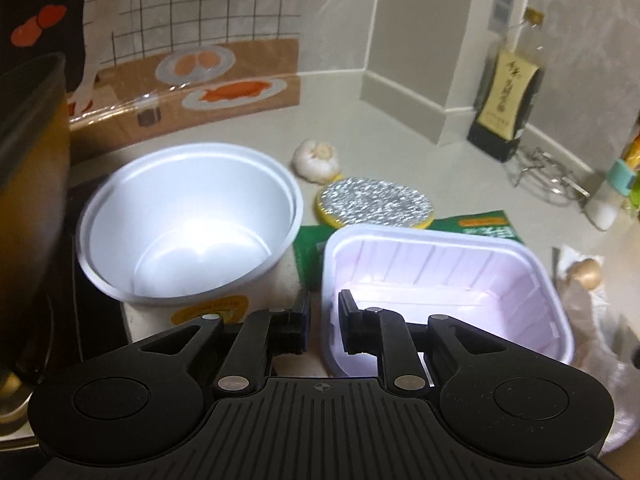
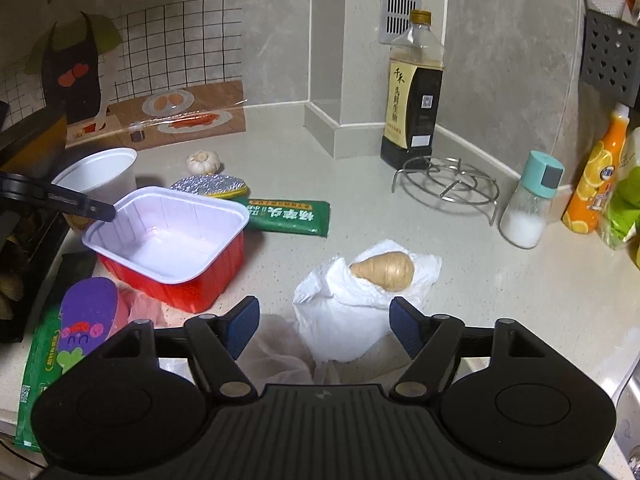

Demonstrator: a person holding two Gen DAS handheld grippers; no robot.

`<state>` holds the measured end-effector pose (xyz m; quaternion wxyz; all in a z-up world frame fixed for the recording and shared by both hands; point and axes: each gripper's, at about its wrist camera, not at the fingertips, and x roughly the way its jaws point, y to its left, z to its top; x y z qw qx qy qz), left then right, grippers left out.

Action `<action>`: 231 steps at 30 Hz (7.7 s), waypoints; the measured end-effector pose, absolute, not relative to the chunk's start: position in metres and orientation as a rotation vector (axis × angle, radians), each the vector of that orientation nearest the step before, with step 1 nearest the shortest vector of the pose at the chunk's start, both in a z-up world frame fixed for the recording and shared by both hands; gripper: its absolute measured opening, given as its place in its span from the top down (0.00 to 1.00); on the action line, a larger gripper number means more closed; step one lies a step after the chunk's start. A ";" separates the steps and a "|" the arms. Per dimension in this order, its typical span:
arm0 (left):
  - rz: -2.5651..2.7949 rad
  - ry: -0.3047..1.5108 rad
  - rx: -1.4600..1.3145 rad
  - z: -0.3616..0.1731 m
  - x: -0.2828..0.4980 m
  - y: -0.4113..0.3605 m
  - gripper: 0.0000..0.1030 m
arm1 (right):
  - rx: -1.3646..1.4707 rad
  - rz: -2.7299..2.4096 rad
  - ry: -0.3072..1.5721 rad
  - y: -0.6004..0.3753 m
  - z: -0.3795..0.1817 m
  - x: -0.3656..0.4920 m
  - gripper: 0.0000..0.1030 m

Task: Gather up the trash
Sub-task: 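Grasp the clear plastic bag with the right gripper while the left gripper holds the tray, then lower the tray and bag into the green-lined bin while opening both grippers, then return to the counter and grasp the purple sponge with the right gripper, then set the purple sponge on the counter with the right gripper while the left grasps a green packet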

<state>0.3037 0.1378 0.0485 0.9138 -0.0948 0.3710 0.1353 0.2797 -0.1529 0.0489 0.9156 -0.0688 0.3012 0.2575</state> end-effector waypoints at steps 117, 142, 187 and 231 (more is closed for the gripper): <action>-0.413 0.839 -0.425 -0.194 0.210 -0.076 0.85 | 0.080 0.026 0.894 -0.269 -0.189 0.113 0.44; -0.086 0.464 -0.241 0.052 0.126 0.026 0.85 | 0.203 0.387 0.490 -0.186 0.030 0.167 0.28; 0.142 0.815 -0.235 0.016 0.217 0.087 0.85 | 0.015 0.570 0.568 -0.075 -0.010 0.199 0.40; 0.072 0.738 -0.205 0.032 0.225 0.050 0.85 | -0.140 0.438 0.464 -0.081 -0.013 0.144 0.71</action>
